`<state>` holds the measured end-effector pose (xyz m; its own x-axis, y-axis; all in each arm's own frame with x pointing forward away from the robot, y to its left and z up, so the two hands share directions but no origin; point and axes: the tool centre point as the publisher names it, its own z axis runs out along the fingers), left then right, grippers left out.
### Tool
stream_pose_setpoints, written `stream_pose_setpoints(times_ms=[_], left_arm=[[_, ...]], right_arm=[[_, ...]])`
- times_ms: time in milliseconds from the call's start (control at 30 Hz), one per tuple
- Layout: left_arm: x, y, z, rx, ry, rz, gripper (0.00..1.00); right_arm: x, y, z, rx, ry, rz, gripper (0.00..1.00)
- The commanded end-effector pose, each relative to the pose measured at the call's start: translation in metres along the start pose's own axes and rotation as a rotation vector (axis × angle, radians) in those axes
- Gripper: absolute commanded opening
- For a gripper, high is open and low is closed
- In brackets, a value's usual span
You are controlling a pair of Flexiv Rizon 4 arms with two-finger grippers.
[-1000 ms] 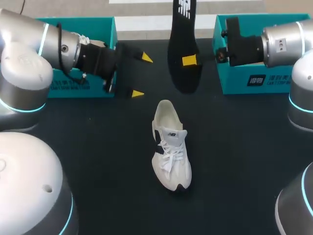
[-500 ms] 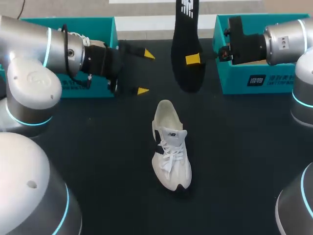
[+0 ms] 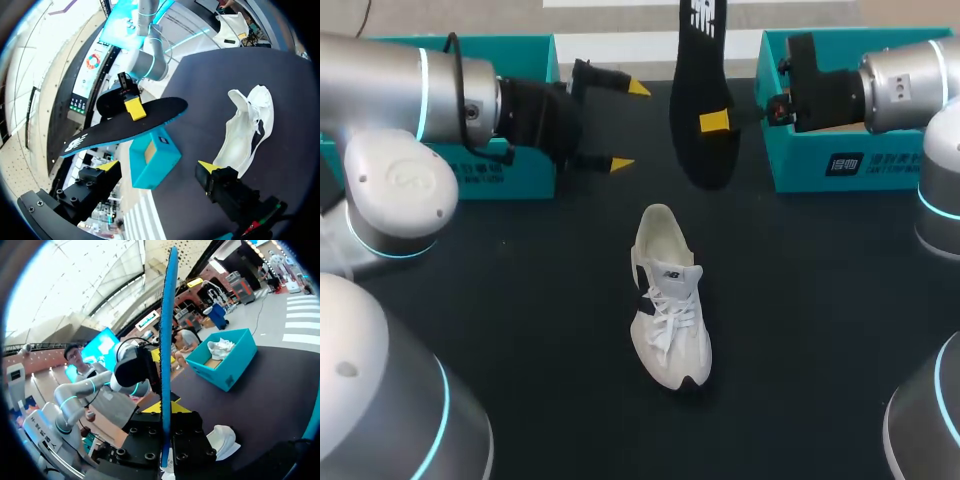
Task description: Take the shoe out of the shoebox, open the shoe tongue, remove and reinsert the insole, then place the shoe into the shoebox
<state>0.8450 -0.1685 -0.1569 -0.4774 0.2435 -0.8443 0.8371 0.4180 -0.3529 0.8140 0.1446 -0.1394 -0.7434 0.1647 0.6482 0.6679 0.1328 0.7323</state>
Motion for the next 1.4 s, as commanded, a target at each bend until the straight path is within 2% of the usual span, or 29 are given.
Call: stream_pose_setpoints(times_ms=[33, 500, 633, 800, 900, 1033, 1167, 1400], left_arm=[[0.002, -0.001, -0.001, -0.001, -0.004, 0.002, 1.00], [0.004, 0.001, -0.002, -0.013, 0.004, 0.010, 1.00], [0.015, 0.012, -0.006, -0.036, 0.150, -0.099, 1.00], [0.040, 0.025, -0.006, -0.060, 0.274, -0.213, 1.00], [0.055, 0.029, -0.006, -0.072, 0.333, -0.264, 1.00], [0.082, 0.030, -0.002, -0.080, 0.385, -0.341, 1.00], [0.110, 0.029, 0.006, -0.078, 0.414, -0.399, 1.00], [0.145, 0.030, 0.018, -0.096, 0.415, -0.423, 1.00]], right_arm=[[0.000, 0.001, 0.002, 0.001, -0.001, 0.001, 0.00], [0.000, 0.001, 0.002, 0.001, -0.001, 0.001, 0.00], [-0.007, 0.001, 0.003, 0.000, 0.001, -0.034, 0.00], [-0.019, -0.006, 0.010, -0.006, -0.005, -0.105, 0.00], [-0.024, -0.016, 0.015, -0.020, -0.005, -0.125, 0.00], [-0.031, -0.023, 0.021, -0.001, -0.016, -0.153, 0.00], [-0.034, -0.027, 0.023, 0.003, -0.003, -0.138, 0.00], [-0.034, -0.027, 0.023, 0.003, -0.003, -0.138, 0.00]])
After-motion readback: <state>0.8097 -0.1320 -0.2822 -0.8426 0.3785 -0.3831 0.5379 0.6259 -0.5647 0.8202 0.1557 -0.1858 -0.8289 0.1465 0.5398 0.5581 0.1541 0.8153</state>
